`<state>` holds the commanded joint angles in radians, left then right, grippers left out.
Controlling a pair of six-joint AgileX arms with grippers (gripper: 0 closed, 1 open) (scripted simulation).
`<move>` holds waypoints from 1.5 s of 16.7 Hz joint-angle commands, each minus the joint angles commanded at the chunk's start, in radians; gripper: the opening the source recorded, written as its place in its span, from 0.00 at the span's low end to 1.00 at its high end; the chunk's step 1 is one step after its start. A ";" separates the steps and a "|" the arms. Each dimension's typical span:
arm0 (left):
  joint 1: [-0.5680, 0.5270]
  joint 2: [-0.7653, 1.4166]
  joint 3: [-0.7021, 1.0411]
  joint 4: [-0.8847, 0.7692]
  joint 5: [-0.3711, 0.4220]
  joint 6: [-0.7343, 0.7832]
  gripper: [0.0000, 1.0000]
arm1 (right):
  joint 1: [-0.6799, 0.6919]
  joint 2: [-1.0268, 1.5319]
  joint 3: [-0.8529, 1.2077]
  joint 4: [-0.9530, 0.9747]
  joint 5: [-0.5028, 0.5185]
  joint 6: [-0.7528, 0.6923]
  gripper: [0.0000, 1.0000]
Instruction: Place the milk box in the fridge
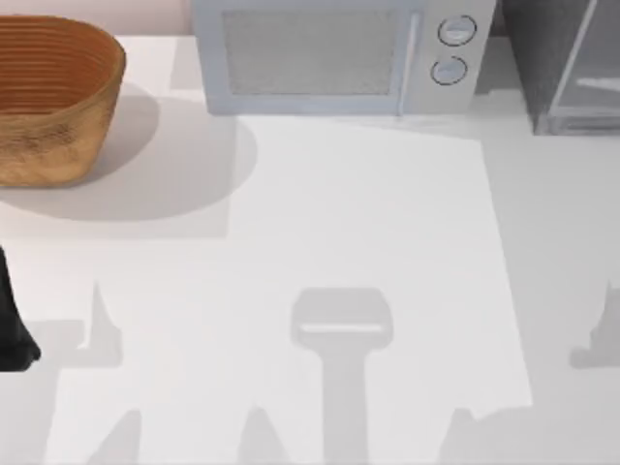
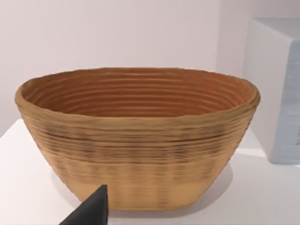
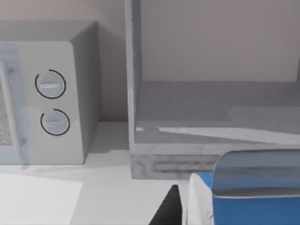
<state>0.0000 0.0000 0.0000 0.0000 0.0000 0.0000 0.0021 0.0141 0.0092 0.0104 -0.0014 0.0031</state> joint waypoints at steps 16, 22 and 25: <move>0.000 0.000 0.000 0.000 0.000 0.000 1.00 | -0.181 1.369 0.633 0.778 -0.164 0.001 0.00; 0.000 0.000 0.000 0.000 0.000 0.000 1.00 | -0.251 1.941 0.867 1.066 -0.228 0.008 0.00; 0.000 0.000 0.000 0.000 0.000 0.000 1.00 | -0.273 2.098 0.938 1.154 -0.247 0.011 0.00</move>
<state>0.0000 0.0000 0.0000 0.0000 0.0000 0.0000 -0.2704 2.1125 0.9471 1.1645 -0.2484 0.0145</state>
